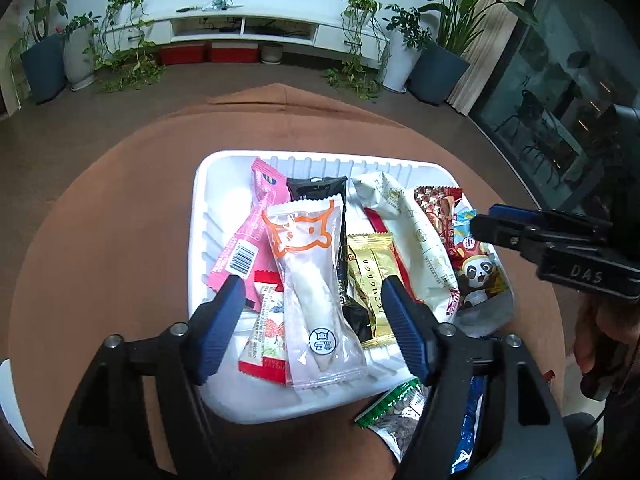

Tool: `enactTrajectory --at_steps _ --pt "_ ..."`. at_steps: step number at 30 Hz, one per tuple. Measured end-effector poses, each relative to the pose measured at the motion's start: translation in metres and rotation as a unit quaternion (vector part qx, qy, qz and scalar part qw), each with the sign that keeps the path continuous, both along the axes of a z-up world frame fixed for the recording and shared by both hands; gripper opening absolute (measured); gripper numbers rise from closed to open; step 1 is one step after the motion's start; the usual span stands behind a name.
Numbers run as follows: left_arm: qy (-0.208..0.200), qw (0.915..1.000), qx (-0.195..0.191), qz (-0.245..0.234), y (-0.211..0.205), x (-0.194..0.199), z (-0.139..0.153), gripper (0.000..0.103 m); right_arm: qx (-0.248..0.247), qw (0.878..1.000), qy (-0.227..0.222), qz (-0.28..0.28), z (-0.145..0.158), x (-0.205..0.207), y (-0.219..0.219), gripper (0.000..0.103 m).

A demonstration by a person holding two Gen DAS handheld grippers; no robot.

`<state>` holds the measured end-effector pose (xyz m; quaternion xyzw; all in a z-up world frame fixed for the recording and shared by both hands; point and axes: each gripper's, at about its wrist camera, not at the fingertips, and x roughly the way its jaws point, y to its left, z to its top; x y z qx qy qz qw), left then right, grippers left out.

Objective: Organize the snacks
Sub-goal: 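Carry both packets into the white tray, open both tools and withdraw, then grasp the red chip bag with the right tool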

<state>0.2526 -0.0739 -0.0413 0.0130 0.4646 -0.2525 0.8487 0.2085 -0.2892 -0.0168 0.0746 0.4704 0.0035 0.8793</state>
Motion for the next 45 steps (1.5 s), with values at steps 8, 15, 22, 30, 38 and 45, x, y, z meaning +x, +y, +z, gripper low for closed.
enactTrajectory --at_steps 8,15,22,30,38,45 --pt "-0.045 0.9987 0.01 0.021 0.019 -0.05 0.031 0.103 0.112 0.989 -0.093 -0.036 0.038 -0.06 -0.012 0.087" --pt "-0.087 0.9939 0.042 0.055 0.036 -0.112 0.048 0.103 0.171 0.974 -0.134 -0.063 0.038 -0.132 -0.002 0.095" --pt "-0.094 0.9937 0.041 0.045 0.037 -0.167 0.049 0.103 0.134 0.977 -0.148 -0.081 0.031 -0.188 0.028 0.097" --pt "-0.074 0.9944 0.065 0.038 0.024 -0.187 0.036 0.103 0.089 0.983 -0.133 -0.093 0.019 -0.218 0.042 0.097" --pt "-0.055 0.996 0.067 0.022 0.02 -0.199 0.02 0.103 0.065 0.985 -0.108 -0.116 -0.002 -0.236 0.036 0.088" --pt "-0.059 0.997 0.048 -0.011 0.007 -0.208 0.014 0.103 0.065 0.988 -0.063 -0.126 -0.016 -0.239 0.023 0.07"
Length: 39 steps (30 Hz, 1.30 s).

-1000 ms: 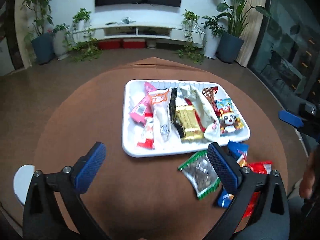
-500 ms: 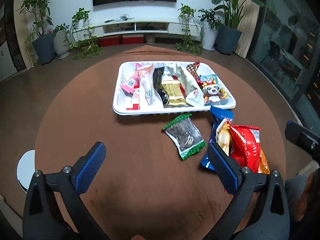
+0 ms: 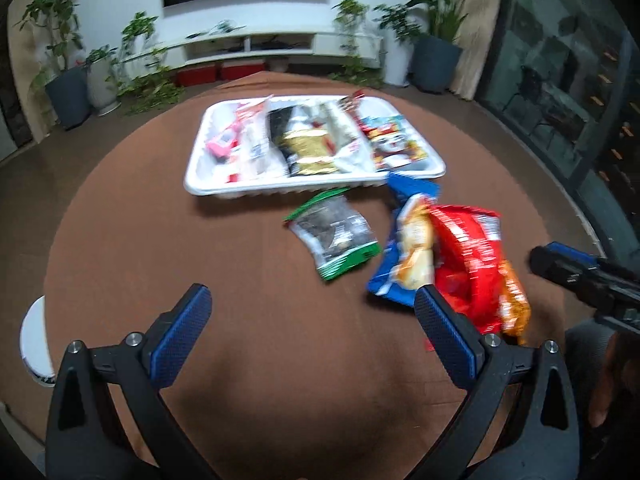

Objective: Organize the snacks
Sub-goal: 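Grasp the red chip bag with the right tool, then lift the red chip bag with the right tool while the left tool grasps the blue cake packet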

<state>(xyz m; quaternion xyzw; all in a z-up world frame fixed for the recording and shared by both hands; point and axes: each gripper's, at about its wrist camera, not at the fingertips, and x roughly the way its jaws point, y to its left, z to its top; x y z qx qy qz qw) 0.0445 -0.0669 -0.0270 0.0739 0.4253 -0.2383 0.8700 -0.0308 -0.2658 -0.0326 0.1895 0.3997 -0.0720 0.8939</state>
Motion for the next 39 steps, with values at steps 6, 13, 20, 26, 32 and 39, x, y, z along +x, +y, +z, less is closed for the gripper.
enactTrajectory --at_steps 6,13,20,26,32,39 --pt "0.011 0.9997 -0.013 -0.017 -0.01 0.005 -0.005 0.102 0.015 0.999 0.023 0.031 -0.008 0.008 0.01 0.066" --pt "0.011 0.9998 -0.013 -0.003 0.003 0.013 -0.006 0.102 0.018 0.995 0.079 0.05 -0.032 0.037 0.023 0.061" --pt "0.016 0.9997 -0.013 -0.013 0.001 0.014 -0.01 0.102 0.037 0.992 0.105 0.051 -0.048 0.052 0.022 0.053" --pt "0.017 0.9997 -0.012 -0.015 0.0 0.016 -0.01 0.102 0.029 0.993 0.098 0.06 -0.048 0.054 0.023 0.044" --pt "0.02 0.9996 -0.004 -0.022 -0.004 0.018 -0.011 0.102 0.043 0.993 0.083 0.069 -0.043 0.051 0.024 0.034" --pt "0.018 0.9989 0.006 -0.044 -0.023 0.028 -0.007 0.102 0.064 0.995 0.049 0.059 -0.019 0.028 0.017 0.029"
